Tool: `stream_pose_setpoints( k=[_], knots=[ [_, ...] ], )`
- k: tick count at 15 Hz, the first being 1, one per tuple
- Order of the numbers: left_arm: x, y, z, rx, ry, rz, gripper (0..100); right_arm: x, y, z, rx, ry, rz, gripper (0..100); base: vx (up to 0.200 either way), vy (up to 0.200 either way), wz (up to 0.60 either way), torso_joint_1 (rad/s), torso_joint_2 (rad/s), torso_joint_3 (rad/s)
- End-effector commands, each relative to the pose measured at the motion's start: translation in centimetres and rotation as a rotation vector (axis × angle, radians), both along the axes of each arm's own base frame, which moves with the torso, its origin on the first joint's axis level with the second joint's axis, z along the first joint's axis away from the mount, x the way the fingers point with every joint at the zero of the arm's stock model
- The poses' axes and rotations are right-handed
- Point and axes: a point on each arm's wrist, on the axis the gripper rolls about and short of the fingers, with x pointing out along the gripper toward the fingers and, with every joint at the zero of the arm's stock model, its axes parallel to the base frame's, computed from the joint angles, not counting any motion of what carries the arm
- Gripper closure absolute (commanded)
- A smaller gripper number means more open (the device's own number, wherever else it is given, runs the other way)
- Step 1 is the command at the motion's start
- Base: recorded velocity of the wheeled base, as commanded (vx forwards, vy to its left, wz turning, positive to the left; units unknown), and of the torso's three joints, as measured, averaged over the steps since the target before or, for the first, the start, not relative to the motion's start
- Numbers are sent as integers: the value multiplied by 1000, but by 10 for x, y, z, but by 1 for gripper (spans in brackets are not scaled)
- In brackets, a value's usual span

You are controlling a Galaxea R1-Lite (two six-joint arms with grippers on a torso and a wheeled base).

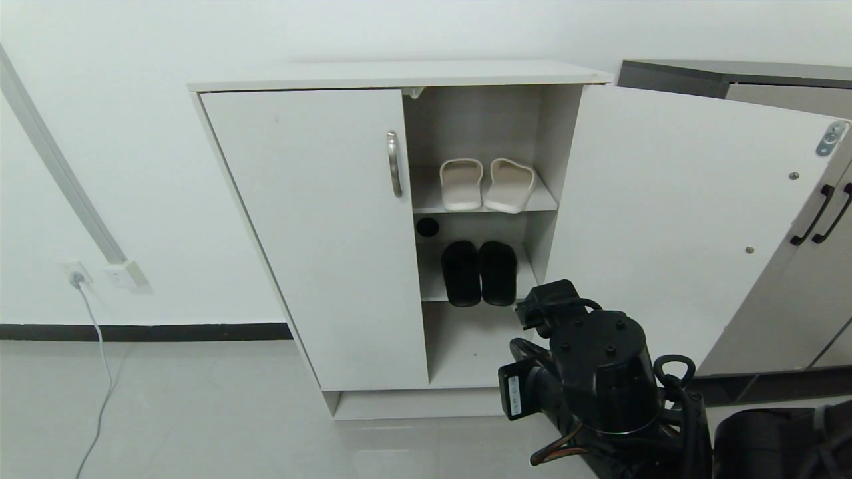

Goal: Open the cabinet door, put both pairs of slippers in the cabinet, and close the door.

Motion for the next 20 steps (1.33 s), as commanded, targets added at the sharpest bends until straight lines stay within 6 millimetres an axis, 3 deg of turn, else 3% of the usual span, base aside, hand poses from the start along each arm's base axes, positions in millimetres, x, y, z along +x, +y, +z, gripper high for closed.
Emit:
stream_pose_setpoints(
  k=[1,6,20],
  knots=[
    [0,0,0,0,1,0,100,0,0,-1,-1,1,0,100,0,0,0,0,0,0],
    [0,0,0,0,1,-2,100,0,0,-2,-6,3,1,100,0,0,0,0,-38,-41],
    [0,0,0,0,1,-2,100,1,0,-5,-22,7,0,100,0,0,0,81,-427,-347]
  ],
)
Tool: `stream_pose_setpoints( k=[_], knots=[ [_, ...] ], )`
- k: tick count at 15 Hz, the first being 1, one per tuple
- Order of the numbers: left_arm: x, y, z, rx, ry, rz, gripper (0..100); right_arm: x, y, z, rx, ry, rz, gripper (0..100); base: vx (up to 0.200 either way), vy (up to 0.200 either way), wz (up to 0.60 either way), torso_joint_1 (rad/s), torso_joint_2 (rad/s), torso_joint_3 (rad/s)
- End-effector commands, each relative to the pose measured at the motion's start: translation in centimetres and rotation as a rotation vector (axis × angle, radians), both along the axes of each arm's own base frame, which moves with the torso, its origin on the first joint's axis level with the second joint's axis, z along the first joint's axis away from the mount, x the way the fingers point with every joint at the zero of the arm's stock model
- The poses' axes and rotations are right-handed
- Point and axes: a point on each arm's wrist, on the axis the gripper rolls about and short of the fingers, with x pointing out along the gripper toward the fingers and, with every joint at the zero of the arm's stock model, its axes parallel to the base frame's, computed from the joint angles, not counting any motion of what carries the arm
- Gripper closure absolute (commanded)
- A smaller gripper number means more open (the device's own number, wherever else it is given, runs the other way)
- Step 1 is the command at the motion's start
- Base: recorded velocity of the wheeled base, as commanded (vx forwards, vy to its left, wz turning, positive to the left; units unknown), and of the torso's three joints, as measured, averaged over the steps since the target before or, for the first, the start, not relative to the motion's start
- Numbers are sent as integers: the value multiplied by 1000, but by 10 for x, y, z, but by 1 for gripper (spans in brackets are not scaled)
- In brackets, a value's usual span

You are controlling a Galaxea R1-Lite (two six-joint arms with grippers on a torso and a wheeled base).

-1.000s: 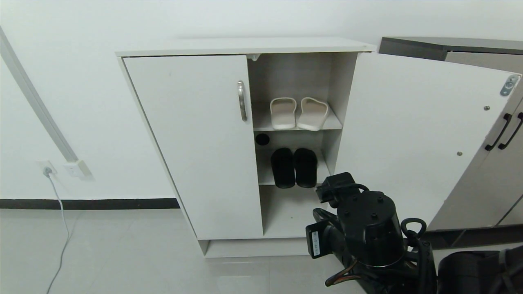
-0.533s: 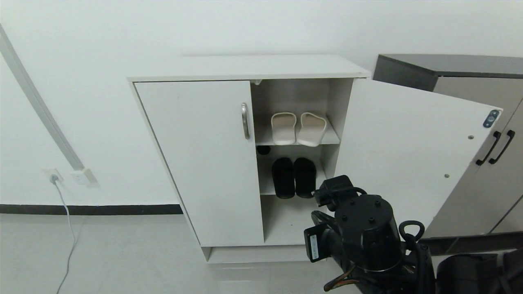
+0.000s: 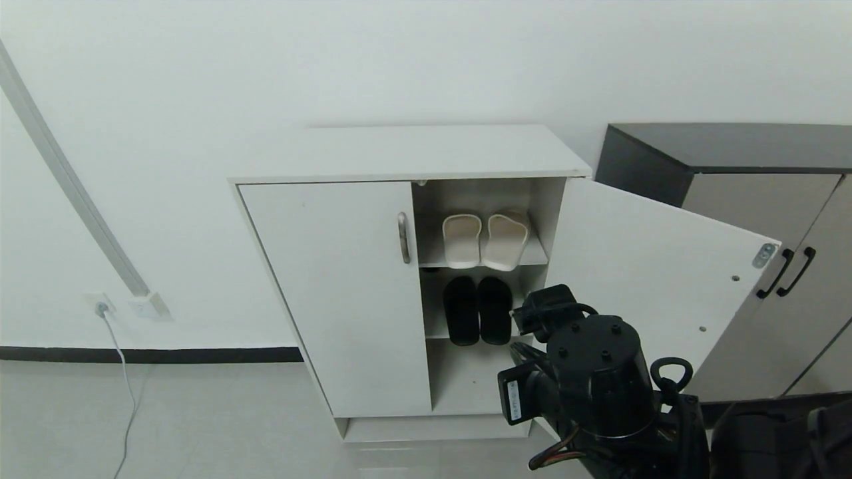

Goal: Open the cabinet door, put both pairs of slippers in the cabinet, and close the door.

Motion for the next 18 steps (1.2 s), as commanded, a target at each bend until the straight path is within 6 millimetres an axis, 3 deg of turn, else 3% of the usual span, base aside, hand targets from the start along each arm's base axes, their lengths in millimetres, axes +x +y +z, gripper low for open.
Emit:
stream_pose_setpoints(
  k=[1,18],
  knots=[
    [0,0,0,-1,2,2,100,0,0,-1,-1,1,-1,100,0,0,0,154,-476,-325],
    [0,0,0,-1,2,0,100,-1,-2,-3,-16,5,1,100,0,0,0,214,-534,-322]
  ],
)
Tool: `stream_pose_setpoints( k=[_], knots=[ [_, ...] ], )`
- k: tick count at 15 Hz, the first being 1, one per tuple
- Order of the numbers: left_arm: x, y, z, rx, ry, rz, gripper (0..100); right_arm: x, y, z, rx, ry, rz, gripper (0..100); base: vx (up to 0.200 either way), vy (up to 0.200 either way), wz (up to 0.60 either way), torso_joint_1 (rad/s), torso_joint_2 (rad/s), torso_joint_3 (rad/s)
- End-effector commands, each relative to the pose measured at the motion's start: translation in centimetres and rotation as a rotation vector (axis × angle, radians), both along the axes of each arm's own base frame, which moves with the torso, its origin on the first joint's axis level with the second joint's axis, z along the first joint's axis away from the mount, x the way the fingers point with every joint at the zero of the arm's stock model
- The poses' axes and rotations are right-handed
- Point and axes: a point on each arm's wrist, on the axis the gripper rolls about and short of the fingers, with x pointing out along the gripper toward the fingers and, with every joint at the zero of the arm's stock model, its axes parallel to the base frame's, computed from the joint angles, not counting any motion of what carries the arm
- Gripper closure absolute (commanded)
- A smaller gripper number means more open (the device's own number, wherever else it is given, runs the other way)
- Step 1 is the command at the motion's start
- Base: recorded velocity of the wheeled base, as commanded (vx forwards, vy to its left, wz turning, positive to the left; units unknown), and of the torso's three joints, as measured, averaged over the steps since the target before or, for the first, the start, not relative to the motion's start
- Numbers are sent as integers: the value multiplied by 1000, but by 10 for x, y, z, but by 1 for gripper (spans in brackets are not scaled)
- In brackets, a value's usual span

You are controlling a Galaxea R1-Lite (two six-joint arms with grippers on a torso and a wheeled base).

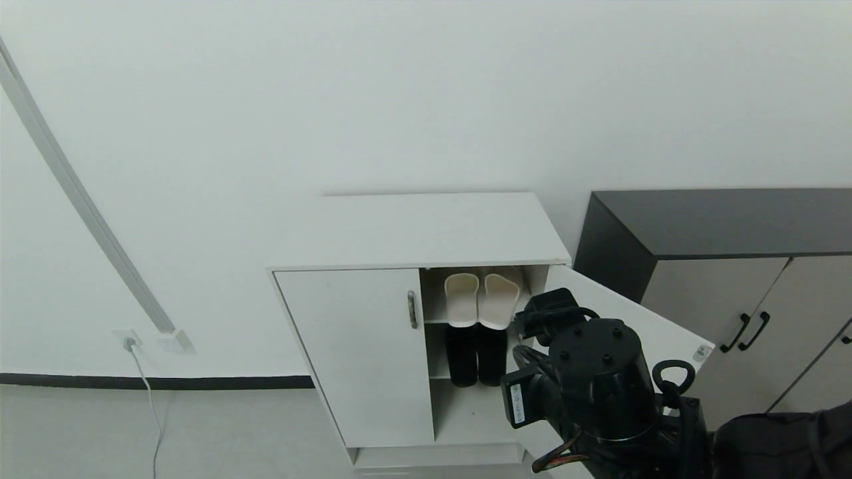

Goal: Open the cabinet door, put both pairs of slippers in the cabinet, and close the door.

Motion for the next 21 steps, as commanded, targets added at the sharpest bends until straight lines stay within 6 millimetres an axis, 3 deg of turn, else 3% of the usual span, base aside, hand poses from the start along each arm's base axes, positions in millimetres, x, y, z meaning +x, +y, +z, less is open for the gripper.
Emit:
stream_pose_setpoints(
  k=[1,16,21],
  knots=[
    [0,0,0,-1,1,2,100,0,0,1,2,-1,1,100,0,0,0,256,-579,-325],
    [0,0,0,-1,1,2,100,0,-3,-3,-18,0,0,100,0,0,0,174,-378,-204],
    [0,0,0,-1,1,0,100,0,-3,-4,-24,3,0,100,0,0,-600,26,-48,-25]
  ],
)
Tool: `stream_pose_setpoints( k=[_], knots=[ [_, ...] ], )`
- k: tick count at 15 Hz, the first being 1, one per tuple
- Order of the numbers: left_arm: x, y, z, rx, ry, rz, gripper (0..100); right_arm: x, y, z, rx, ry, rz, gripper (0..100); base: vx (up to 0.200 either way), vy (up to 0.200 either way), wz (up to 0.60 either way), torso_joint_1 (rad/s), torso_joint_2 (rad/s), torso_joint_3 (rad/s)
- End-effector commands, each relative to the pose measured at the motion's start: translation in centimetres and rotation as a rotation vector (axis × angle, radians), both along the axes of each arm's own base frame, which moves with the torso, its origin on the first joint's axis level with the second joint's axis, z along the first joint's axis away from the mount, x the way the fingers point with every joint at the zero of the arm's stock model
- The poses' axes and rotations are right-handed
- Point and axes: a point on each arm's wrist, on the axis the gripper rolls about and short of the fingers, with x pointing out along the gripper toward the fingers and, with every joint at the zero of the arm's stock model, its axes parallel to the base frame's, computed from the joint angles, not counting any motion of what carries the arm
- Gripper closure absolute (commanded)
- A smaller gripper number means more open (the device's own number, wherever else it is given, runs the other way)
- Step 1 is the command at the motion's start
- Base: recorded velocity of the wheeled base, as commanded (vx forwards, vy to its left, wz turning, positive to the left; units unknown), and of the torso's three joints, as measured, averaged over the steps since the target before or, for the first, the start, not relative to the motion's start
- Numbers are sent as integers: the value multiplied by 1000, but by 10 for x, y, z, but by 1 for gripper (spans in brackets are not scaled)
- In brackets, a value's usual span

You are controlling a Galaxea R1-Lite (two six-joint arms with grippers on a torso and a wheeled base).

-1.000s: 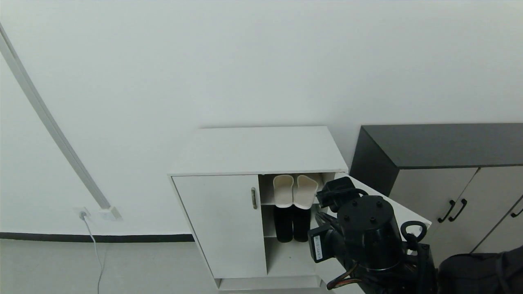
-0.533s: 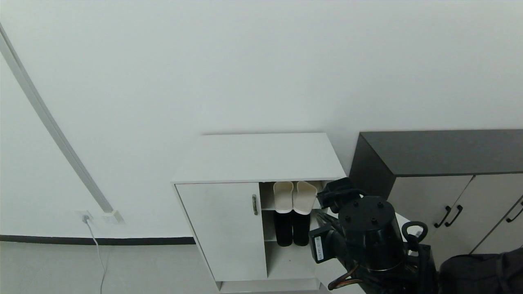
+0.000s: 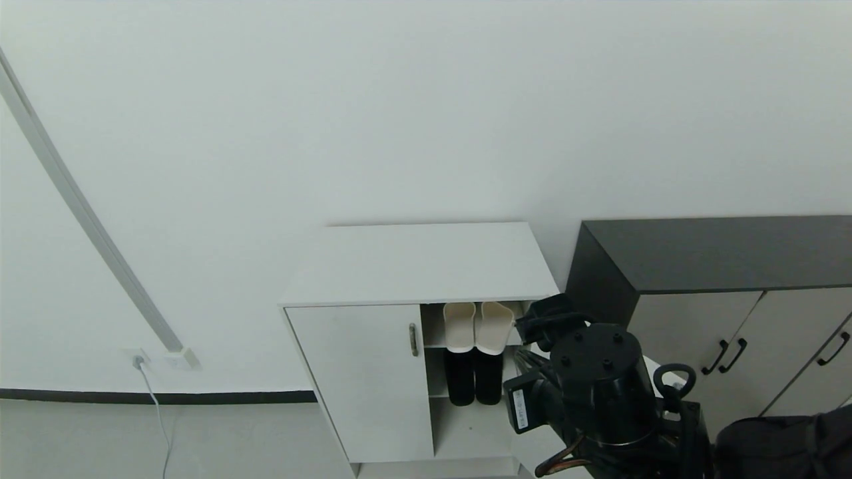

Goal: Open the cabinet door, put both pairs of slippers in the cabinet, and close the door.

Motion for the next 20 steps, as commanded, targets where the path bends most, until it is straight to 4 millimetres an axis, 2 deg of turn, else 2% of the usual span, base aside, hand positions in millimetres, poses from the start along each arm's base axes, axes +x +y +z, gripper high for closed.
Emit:
stream_pose_setpoints(
  k=[1,13,18,20],
  knots=[
    [0,0,0,-1,2,0,100,0,0,0,0,0,-1,100,0,0,-600,-2,-12,7],
    [0,0,0,1,2,0,100,6,-2,-3,-7,3,-20,100,0,0,0,0,0,0],
    [0,0,0,-1,2,-1,100,6,-2,-4,-11,2,-19,100,-200,0,0,3,4,3],
    [0,0,0,-1,2,0,100,7,-3,-4,-19,0,-21,100,0,0,0,0,0,0]
  ],
)
